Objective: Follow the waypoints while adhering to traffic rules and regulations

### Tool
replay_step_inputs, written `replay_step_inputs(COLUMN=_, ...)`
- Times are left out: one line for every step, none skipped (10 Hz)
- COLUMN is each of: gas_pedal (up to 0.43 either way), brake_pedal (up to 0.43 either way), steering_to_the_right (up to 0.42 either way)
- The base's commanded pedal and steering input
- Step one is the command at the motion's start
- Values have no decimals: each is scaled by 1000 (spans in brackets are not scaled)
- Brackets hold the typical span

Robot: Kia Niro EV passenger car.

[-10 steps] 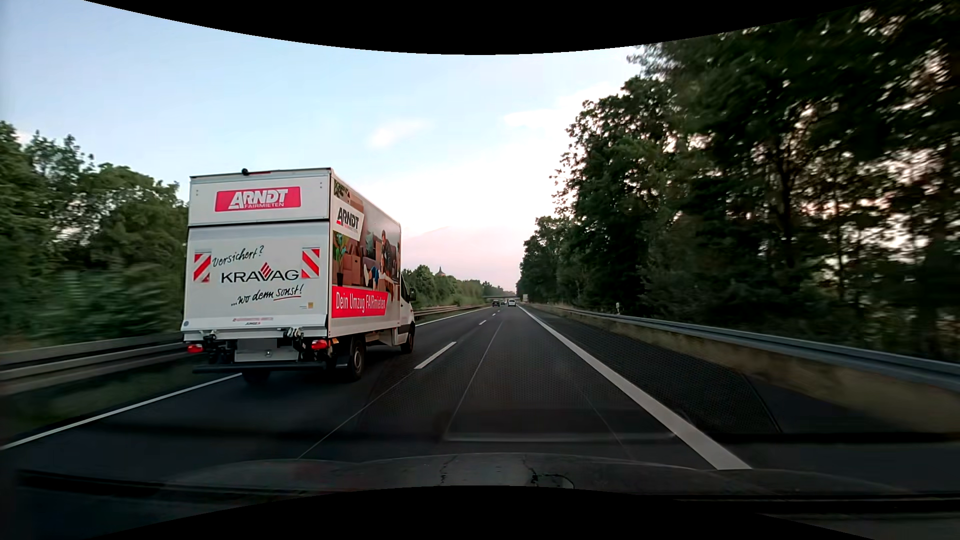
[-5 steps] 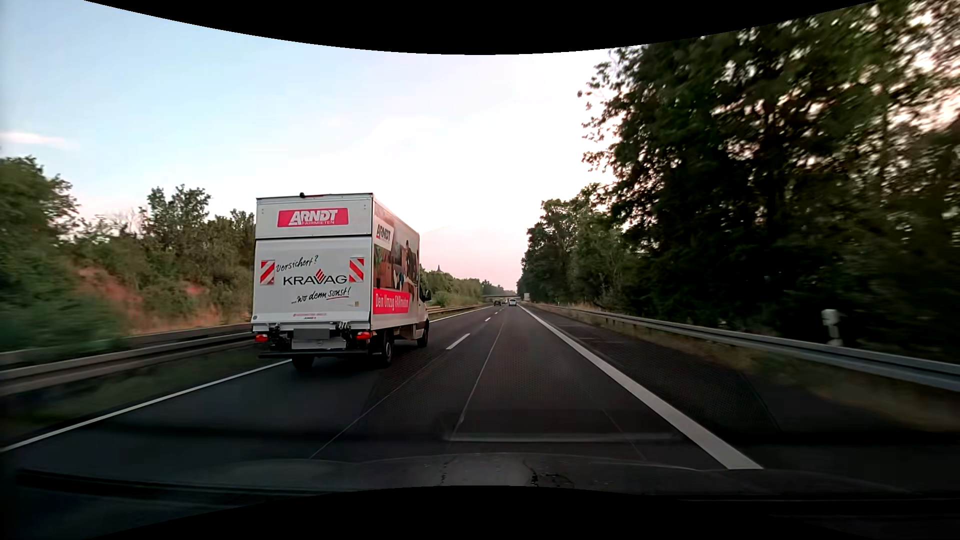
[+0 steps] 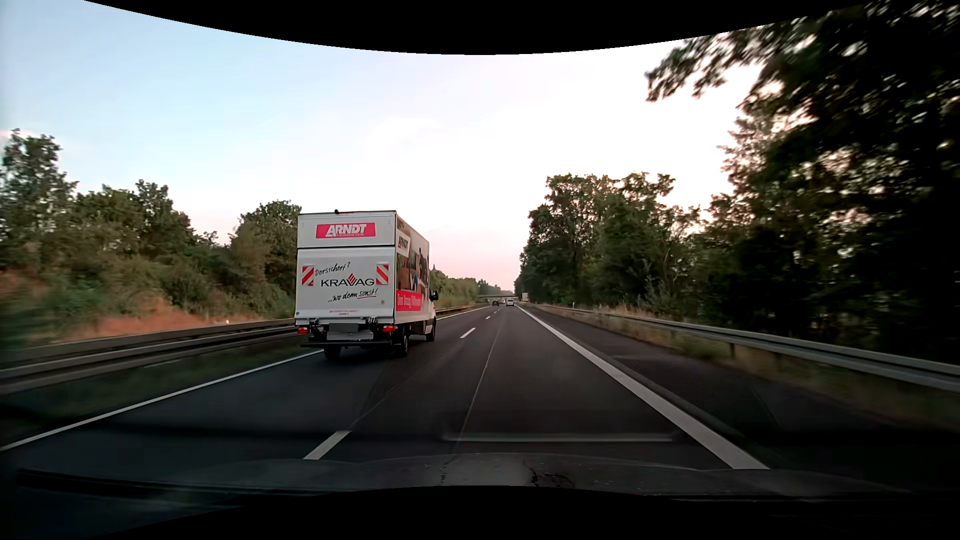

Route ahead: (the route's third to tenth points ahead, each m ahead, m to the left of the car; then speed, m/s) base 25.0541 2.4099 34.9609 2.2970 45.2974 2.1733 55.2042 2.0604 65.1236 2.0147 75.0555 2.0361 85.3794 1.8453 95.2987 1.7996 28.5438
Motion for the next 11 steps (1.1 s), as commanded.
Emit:
replay_step_inputs(gas_pedal=150, brake_pedal=0, steering_to_the_right=0)
replay_step_inputs(gas_pedal=150, brake_pedal=0, steering_to_the_right=-1)
replay_step_inputs(gas_pedal=150, brake_pedal=0, steering_to_the_right=-3)
replay_step_inputs(gas_pedal=150, brake_pedal=0, steering_to_the_right=-4)
replay_step_inputs(gas_pedal=150, brake_pedal=0, steering_to_the_right=-4)
replay_step_inputs(gas_pedal=150, brake_pedal=0, steering_to_the_right=-4)
replay_step_inputs(gas_pedal=150, brake_pedal=0, steering_to_the_right=-4)
replay_step_inputs(gas_pedal=150, brake_pedal=0, steering_to_the_right=-4)
replay_step_inputs(gas_pedal=150, brake_pedal=0, steering_to_the_right=-3)
replay_step_inputs(gas_pedal=150, brake_pedal=0, steering_to_the_right=-3)
replay_step_inputs(gas_pedal=150, brake_pedal=0, steering_to_the_right=-3)
